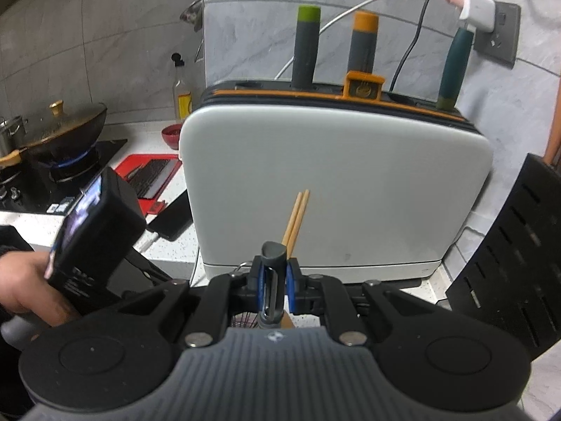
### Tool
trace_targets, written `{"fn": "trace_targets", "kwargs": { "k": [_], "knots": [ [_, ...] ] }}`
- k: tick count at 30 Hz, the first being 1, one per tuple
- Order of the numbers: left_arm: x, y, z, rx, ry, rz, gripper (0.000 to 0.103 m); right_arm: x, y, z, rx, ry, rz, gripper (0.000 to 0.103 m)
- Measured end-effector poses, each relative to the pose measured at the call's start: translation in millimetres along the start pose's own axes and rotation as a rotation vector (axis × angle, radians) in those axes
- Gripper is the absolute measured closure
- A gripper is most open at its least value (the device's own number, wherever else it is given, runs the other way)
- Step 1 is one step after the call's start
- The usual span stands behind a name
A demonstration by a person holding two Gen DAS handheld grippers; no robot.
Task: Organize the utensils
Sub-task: 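Lower the grey utensil handle-first into the pink cup and open the right gripper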
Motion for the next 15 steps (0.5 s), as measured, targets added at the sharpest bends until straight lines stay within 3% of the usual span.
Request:
{"fn": "trace_targets", "kwargs": {
  "k": [15],
  "knots": [
    [1.4, 1.9, -1.0, 0.001, -0.006, -0.003, 0.084, 29.6, -41.0, 7.1, -0.02, -0.009, 0.083, 0.094]
  ]
}}
Point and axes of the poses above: each gripper's, at about its wrist camera, not at the fingertips, and y roughly against the way its jaws point, z to its left, x to its underside, the point moved 9 cm from there along -y, roughly the way its jaws point, and after that the axes turned 3 degrees about x, right-handed, at the moved point
